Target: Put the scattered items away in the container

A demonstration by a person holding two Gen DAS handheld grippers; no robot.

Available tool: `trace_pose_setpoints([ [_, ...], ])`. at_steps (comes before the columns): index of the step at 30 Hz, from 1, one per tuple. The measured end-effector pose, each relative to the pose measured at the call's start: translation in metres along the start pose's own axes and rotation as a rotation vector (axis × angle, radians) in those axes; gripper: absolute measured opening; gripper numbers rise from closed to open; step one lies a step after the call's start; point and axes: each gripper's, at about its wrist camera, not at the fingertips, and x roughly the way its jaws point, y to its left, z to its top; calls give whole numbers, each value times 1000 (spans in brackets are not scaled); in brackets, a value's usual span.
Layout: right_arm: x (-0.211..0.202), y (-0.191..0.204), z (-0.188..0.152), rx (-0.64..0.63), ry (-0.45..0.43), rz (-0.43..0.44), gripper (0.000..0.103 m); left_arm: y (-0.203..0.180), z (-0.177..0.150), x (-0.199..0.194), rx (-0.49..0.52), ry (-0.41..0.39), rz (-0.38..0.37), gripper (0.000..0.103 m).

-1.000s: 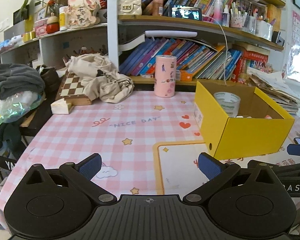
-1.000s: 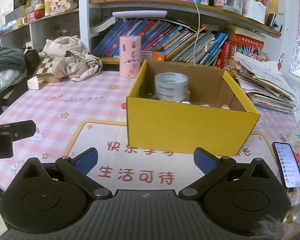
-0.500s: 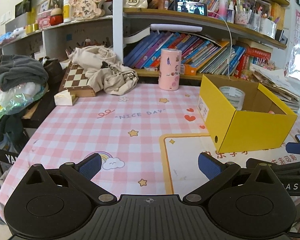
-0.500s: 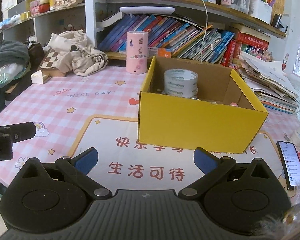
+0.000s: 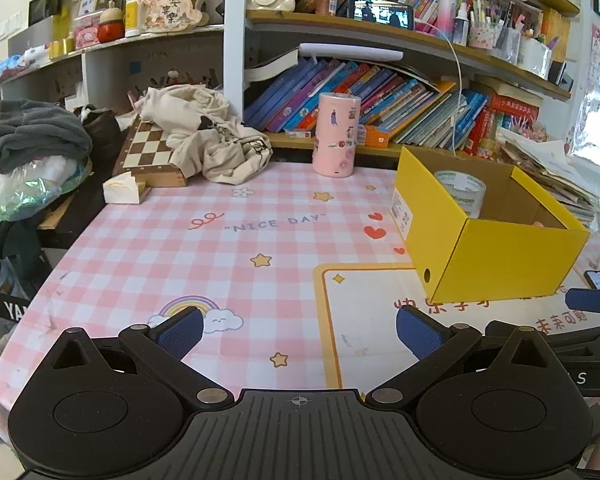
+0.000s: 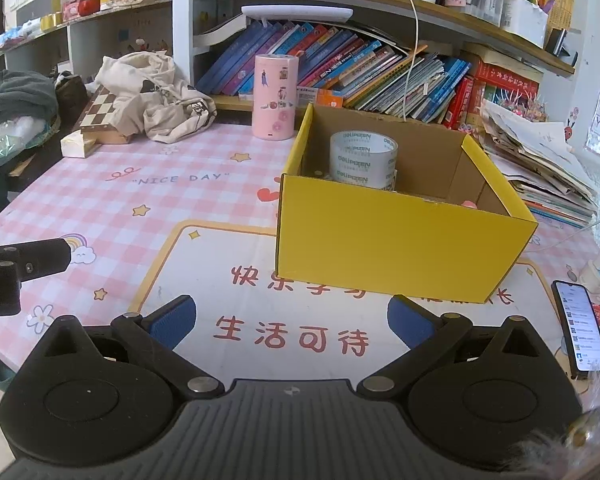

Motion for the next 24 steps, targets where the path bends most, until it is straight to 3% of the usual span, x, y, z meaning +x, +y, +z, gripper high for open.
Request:
trace_pose_setpoints([
  [24,2,-2,-1,8,13,-3,103,-5,-2,3,20,26,-21,103],
])
